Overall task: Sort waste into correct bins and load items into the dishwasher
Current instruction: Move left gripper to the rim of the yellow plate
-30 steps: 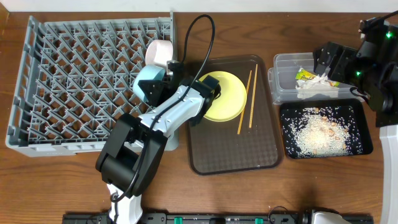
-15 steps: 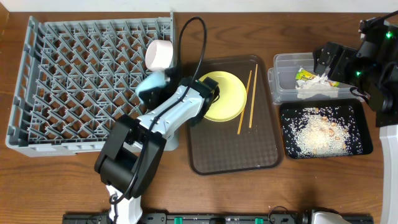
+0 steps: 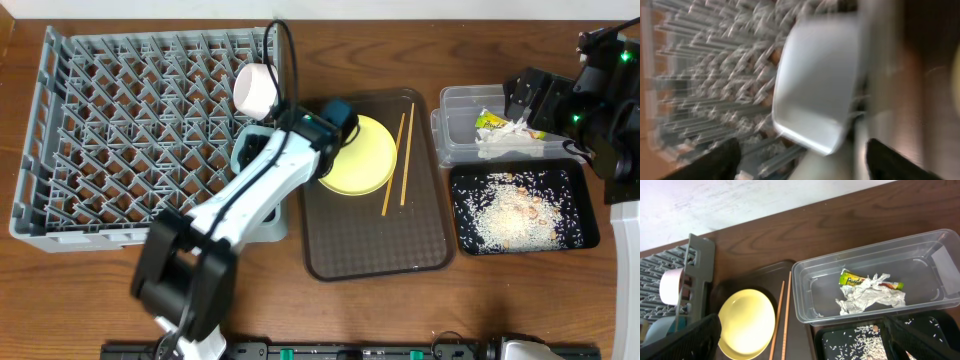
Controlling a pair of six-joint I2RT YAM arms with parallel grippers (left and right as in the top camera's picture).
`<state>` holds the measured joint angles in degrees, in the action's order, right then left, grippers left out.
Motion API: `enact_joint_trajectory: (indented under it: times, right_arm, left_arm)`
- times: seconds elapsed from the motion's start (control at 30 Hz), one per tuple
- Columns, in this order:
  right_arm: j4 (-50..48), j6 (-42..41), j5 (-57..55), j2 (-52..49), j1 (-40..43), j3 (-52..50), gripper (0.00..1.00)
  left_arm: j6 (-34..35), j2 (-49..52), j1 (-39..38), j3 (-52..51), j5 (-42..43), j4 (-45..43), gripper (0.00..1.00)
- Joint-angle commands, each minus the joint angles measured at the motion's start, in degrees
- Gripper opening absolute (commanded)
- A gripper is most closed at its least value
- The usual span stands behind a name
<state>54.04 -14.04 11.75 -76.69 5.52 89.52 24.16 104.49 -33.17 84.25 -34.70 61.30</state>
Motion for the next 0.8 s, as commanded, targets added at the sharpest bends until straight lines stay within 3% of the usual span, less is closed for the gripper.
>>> enact_joint_trajectory:
  times: [0.0, 0.17, 0.27, 0.33, 0.43, 0.57, 0.77]
  right_arm:
    - [0.04, -0.5, -0.35, -0.26, 0.42, 0.35, 0.99]
    - [0.02, -0.52, -0.37, -0.26, 0.42, 0.35, 0.99]
    - [0.02, -0.52, -0.35, -0.26, 0.42, 0.35, 0.99]
    - [0.02, -0.5, -0.35, -0.26, 0.42, 0.35, 0.99]
    - [0.02, -0.52, -0.37, -0.26, 0.42, 0.35, 0.99]
    - [0.02, -0.5, -0.37, -0.26, 0.42, 0.35, 0.99]
    - [0.02, -0.5, -0.37, -0.26, 0.42, 0.35, 0.99]
  left_arm:
    - [-7.17, -5.73, -0.02, 2.08, 8.68, -4.55, 0.86]
    - [-10.8, -10.78, -0.02, 2.08, 24.7, -13.29, 0.91]
    - [-11.58, -10.43, -0.04, 2.08, 35.17, -16.59, 0.82]
    - [-7.54, -8.83, -0.11, 2.05, 39.36, -18.21, 0.75]
    - [-1.33, -4.35, -0.24, 2.05, 39.41, -18.75, 0.71]
    - [15.28, 4.09, -0.31, 2.05, 32.63, -17.92, 0.63]
    - [24.7, 8.11, -0.28, 1.66, 26.86, -16.04, 0.61]
